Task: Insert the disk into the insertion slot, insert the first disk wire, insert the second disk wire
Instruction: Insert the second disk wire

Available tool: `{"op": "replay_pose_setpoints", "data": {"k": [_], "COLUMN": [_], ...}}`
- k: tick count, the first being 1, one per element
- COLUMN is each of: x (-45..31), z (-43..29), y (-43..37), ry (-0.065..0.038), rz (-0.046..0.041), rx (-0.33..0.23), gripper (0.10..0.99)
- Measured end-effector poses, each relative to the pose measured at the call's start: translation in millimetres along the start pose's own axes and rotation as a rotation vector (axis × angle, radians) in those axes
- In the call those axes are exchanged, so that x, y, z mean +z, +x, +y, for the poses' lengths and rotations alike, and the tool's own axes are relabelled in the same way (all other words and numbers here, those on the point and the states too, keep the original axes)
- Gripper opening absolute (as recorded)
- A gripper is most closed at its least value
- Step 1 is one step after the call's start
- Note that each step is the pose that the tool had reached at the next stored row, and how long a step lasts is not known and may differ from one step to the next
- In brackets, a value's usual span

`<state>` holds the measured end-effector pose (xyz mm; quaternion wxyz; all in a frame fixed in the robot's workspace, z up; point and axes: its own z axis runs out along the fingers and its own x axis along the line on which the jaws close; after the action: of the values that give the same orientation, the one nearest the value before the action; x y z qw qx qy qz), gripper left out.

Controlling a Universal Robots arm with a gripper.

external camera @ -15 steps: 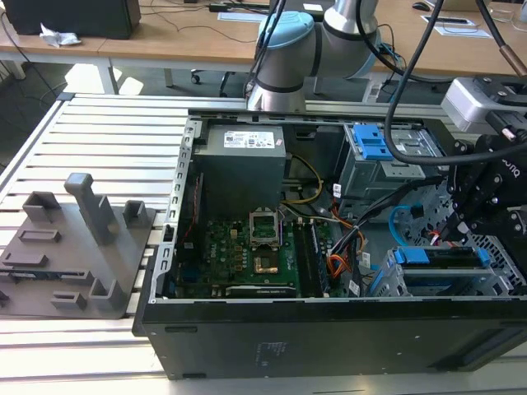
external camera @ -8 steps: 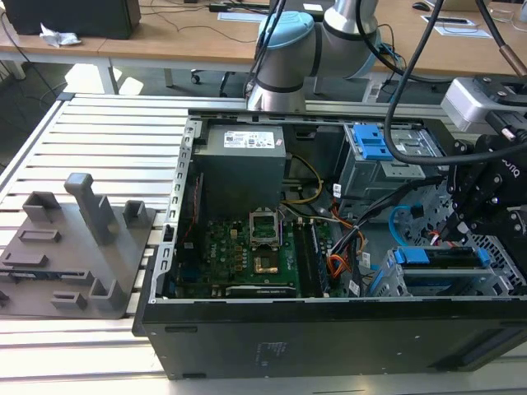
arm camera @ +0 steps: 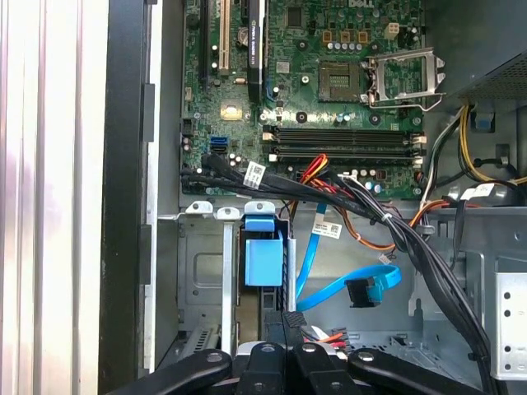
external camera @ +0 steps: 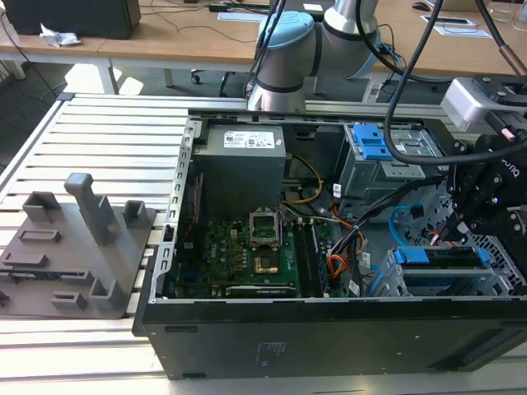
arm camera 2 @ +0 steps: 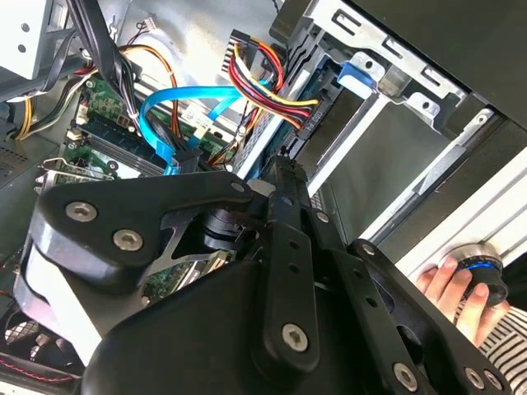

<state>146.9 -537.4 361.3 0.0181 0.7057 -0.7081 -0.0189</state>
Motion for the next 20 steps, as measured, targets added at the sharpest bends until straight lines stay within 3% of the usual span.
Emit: {"op": "replay_pose_setpoints", "data": {"k": [2, 4, 7, 8, 10, 11, 12, 13, 16, 20], "x": [0.0, 0.0, 0.0, 0.1, 0.0, 0.0, 0.2, 0.8, 1.1, 1.6], "z": [0.1, 0.1, 0.3, 0.2, 0.1, 0.0, 0.4, 9.3, 17.0, 19.6], "y": [0.0, 0.0, -2.8, -15.3, -23.7, -40.9, -46.3, -46.5, -46.4, -46.2], "ry": [0.000, 0.000, 0.000, 0.000, 0.000, 0.000, 0.000, 0.000, 0.000, 0.000], "rz": [0.0000, 0.0000, -0.0001, -0.0001, 0.0001, 0.0002, 0.0004, 0.0008, 0.0015, 0.0052], "rx": [0.000, 0.000, 0.000, -0.001, -0.001, -0.003, -0.008, -0.017, -0.028, -0.084], "gripper": [0.114, 0.235, 0.302, 0.302, 0.302, 0.302, 0.302, 0.302, 0.302, 0.302]}}
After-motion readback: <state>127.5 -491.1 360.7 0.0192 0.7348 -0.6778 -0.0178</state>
